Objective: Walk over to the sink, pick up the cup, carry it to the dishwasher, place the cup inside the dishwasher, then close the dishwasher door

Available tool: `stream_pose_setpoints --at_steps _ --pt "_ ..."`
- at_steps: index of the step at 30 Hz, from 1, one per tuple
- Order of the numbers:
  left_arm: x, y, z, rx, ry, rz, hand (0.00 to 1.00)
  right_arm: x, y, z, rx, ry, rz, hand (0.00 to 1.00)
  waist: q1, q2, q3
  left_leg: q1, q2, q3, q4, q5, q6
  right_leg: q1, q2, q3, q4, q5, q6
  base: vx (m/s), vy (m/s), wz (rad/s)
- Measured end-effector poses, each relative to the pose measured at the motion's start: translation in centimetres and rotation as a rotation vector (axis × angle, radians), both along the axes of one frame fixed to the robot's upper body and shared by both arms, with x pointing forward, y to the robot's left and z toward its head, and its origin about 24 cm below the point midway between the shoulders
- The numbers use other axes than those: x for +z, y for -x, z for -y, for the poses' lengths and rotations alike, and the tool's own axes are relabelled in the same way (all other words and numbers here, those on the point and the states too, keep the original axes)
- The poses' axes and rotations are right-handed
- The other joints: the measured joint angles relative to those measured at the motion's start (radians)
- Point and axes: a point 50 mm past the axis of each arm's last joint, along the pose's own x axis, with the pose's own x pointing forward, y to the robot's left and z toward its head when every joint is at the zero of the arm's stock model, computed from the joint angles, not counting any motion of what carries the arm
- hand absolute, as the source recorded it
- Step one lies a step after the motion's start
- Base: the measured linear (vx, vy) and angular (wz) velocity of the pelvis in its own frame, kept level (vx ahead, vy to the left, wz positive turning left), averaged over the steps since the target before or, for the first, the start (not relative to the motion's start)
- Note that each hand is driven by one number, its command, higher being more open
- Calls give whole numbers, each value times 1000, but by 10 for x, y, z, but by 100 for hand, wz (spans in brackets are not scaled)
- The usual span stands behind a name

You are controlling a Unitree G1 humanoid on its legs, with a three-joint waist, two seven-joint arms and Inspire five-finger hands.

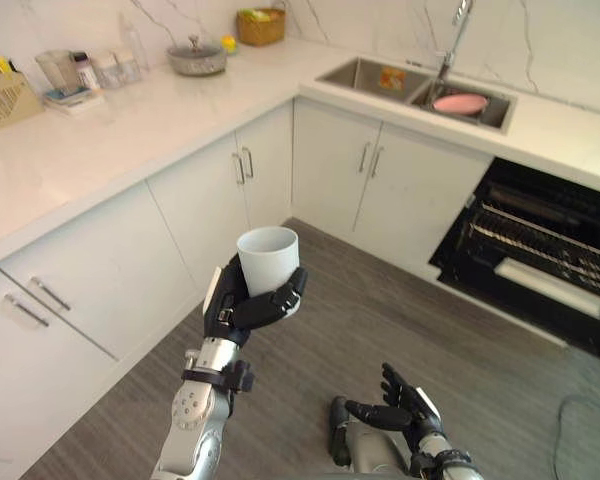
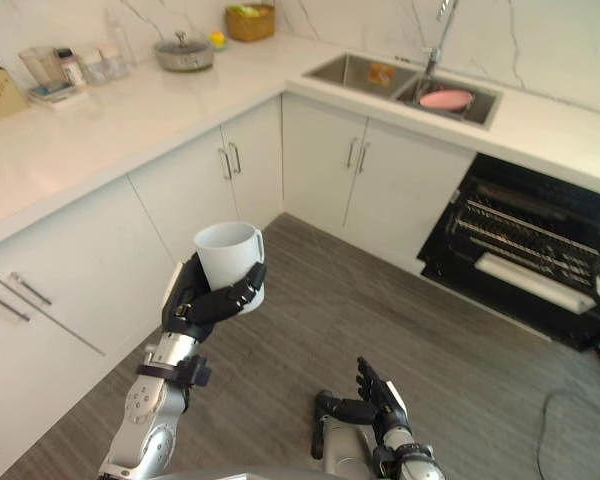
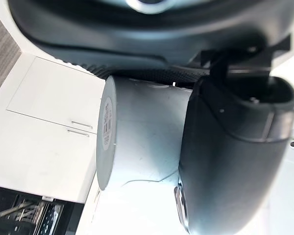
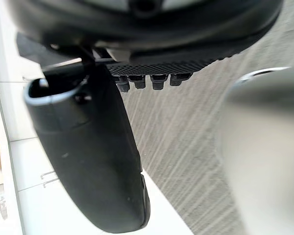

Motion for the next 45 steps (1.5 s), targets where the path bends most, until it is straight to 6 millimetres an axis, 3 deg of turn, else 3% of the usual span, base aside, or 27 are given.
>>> stream_pose_setpoints --at_steps 2,3,4,5,7,10,12,14,16,18,20,22,23,24,26,29,31,32,33,34,35,36,38,39,42,43,45 --pt "-6 6 4 0 16 -33 0 3 -6 -1 1 -1 16 100 3 14 -3 -39 47 10 175 -4 -14 5 6 -17 85 -41 -11 597 -157 4" --pt "-8 8 11 -5 43 -48 0 11 -17 2 3 8 65 100 7 52 -9 -136 115 12 409 60 -30 22 43 -27 106 -91 -23 607 -190 -14" --pt "-8 8 14 -8 52 -48 0 13 -19 3 -1 12 80 100 11 63 -10 -171 138 14 491 113 -21 34 61 -22 110 -112 -31 606 -154 -34" --pt "-9 8 18 -12 65 -52 0 18 -26 5 -4 17 108 100 15 79 -4 -236 192 19 653 270 -5 80 97 -9 88 -148 -54 736 -146 -45" --pt "-13 8 23 -33 70 -67 0 20 -28 7 -26 23 122 100 22 85 -2 -325 236 15 806 235 -7 183 134 6 28 -170 -66 734 -122 -39" --pt "-15 9 22 -75 55 -62 0 21 -28 10 -41 36 125 100 33 45 8 -461 186 36 693 141 18 332 129 75 -98 -173 -71 480 -34 -59" --pt "-13 9 21 -87 52 -45 0 23 -33 15 -56 53 137 100 57 39 10 -539 98 -11 394 139 12 391 113 168 -157 -172 -69 572 65 -105" --pt "-13 9 20 -84 49 -41 0 23 -38 15 -51 60 139 100 73 36 12 -576 50 -103 237 180 -11 412 108 239 -174 -183 -58 444 159 -123" --pt "-13 9 20 -91 46 -45 0 20 -37 13 -44 62 126 100 77 39 12 -588 19 -173 117 292 -18 445 106 336 -133 -262 -14 432 240 -132" --pt "-12 10 22 -99 48 -41 0 16 -31 13 -41 60 102 100 74 40 -1 -578 20 -161 171 367 16 453 113 397 -38 -367 9 412 326 -92" --pt "-14 10 18 -105 25 -51 0 11 -24 7 -55 33 71 100 52 -20 -26 -548 -20 -88 204 285 29 439 46 378 61 -426 36 471 317 -81" --pt "-14 9 15 -97 19 -58 0 10 -23 7 -55 28 69 100 48 -33 -18 -497 -24 -28 196 250 56 377 -4 285 220 -391 87 368 250 -85" --pt "-15 9 13 -92 10 -63 0 8 -22 6 -50 22 59 100 47 -37 -7 -436 -24 5 176 226 76 338 -45 209 337 -335 106 333 248 -82" --pt "-15 9 12 -90 6 -67 0 6 -20 6 -45 16 47 100 42 -30 4 -364 -16 24 147 210 83 327 -77 135 408 -346 84 321 225 -68" --pt "-11 7 10 -76 4 -52 0 6 -21 2 -37 8 49 100 26 -18 -1 -294 4 47 86 204 78 292 -80 36 407 -383 72 289 168 -51" --pt "5 0 5 -59 -4 19 0 14 -39 -7 4 -9 118 100 34 -11 -5 -243 44 121 4 203 65 198 -66 -94 202 -388 82 226 87 -75" --pt "9 -4 3 -51 -12 39 0 23 -49 -11 33 -21 171 100 35 -9 -4 -216 60 166 -27 202 48 153 -43 -107 53 -330 78 190 15 -71" --pt "10 -5 3 -55 -20 44 0 27 -52 -13 47 -28 196 100 25 -14 -7 -207 64 177 -27 191 26 139 -29 -100 -45 -237 71 269 -59 -33" --pt "9 -5 2 -59 -28 41 0 29 -52 -13 49 -29 205 100 15 -30 -11 -194 57 180 -16 170 -6 140 -33 -90 -102 -83 32 337 -85 -20" --pt "7 -5 3 -63 -29 35 0 29 -51 -12 47 -27 203 100 12 -36 -13 -180 57 177 -10 160 -20 148 -38 -87 -104 -49 21 359 -121 -10" --pt "0 -5 10 -70 -13 6 0 28 -50 -6 43 -5 192 100 10 3 -10 -170 88 175 0 156 -29 173 -10 -96 -113 -52 16 291 -126 -10" --pt "-1 -5 16 -83 -4 2 0 29 -51 -2 47 5 194 100 12 17 -5 -179 103 172 31 157 -30 180 4 -95 -125 -69 9 306 -156 -9" --pt "-2 -6 24 -100 -5 -3 0 29 -51 0 41 8 191 100 21 22 -1 -233 131 163 143 166 -45 189 11 -99 -134 -84 2 239 -148 4" --pt "-3 -5 32 -118 -10 -8 0 29 -50 2 35 11 189 100 24 31 20 -298 185 143 349 192 -67 253 36 -108 -177 -89 -6 205 -121 7" --pt "-6 -1 36 -130 -4 -20 0 31 -51 5 33 19 195 100 48 43 26 -398 263 94 623 179 -41 348 83 -77 -229 -114 -37 163 -49 -33" --pt "-6 -1 36 -129 -5 -21 0 32 -53 6 30 20 202 100 56 42 26 -406 254 91 611 168 -29 359 83 -60 -235 -115 -38 176 2 -68" --pt "-6 -1 32 -125 -9 -17 0 35 -57 8 23 24 230 100 72 41 26 -410 184 65 403 141 -20 391 74 -4 -263 -111 -30 179 52 -70"
